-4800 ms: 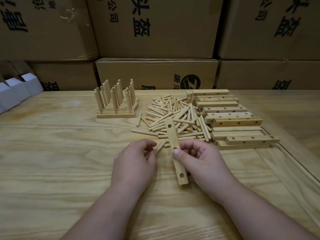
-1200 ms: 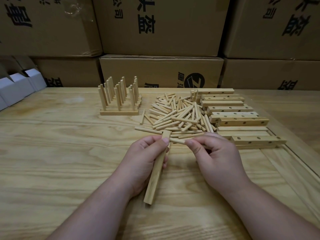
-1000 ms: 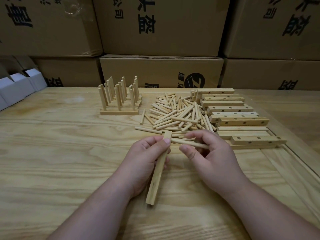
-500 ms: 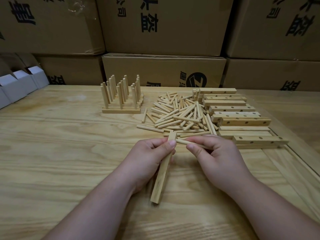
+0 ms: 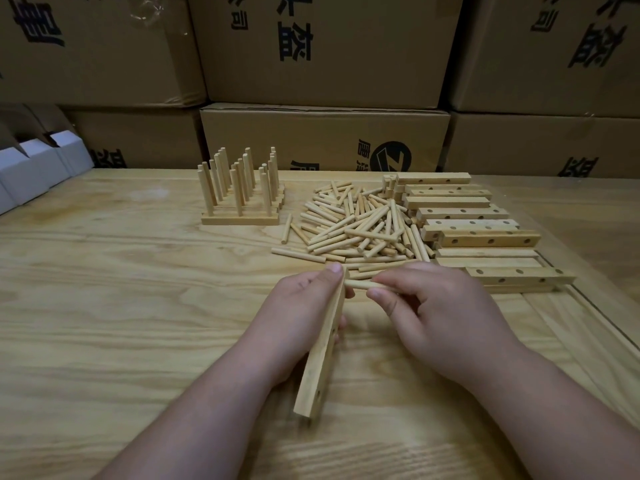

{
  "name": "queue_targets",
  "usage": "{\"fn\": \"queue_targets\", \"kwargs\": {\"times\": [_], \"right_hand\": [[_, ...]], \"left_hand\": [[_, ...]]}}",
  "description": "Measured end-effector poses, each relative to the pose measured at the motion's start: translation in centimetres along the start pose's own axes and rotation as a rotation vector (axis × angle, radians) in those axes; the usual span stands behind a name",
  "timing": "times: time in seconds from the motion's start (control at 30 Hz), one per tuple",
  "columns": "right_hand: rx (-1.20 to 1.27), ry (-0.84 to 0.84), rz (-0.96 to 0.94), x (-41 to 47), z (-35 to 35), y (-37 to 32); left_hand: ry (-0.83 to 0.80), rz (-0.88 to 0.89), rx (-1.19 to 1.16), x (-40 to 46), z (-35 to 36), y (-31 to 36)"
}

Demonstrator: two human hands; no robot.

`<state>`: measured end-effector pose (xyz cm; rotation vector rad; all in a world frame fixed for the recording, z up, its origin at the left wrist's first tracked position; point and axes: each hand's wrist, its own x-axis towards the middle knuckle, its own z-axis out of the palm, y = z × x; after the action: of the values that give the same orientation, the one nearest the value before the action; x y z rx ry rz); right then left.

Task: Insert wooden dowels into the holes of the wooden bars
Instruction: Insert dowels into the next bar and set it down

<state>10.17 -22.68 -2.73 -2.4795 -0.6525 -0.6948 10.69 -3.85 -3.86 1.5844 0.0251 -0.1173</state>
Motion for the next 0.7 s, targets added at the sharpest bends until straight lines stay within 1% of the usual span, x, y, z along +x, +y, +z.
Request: {"fn": "queue_targets", "kwargs": {"times": [0.13, 0.23, 0.4, 0.57, 0.63, 0.7], "right_hand": [[0.025, -0.006, 0.032, -0.1, 0.3, -0.1], [0.167, -0.011, 0.150, -0.2, 0.9, 0.1], [0.431, -0.126, 0.332, 0.0, 0.8, -0.1], [0.589, -0.176, 0.486, 0.1, 0.2, 0.0], [0.602, -0.145, 0.496, 0.0, 0.4, -0.1], [0.579, -0.036, 0.488, 0.0, 0.8, -0.3]], "left_hand": [[-0.001, 0.020, -0.002, -0.1, 0.0, 0.0], [-0.003, 0.049, 0.012, -0.2, 0.0, 0.0], [-0.010, 0.083, 0.054, -0.2, 0.1, -0.1], [-0.045, 0.103, 0.128, -0.2, -0.1, -0.5], [-0.041, 0.109, 0.090, -0.2, -0.3, -0.5], [-0.052, 0.103, -0.011, -0.2, -0.4, -0.5]]}}
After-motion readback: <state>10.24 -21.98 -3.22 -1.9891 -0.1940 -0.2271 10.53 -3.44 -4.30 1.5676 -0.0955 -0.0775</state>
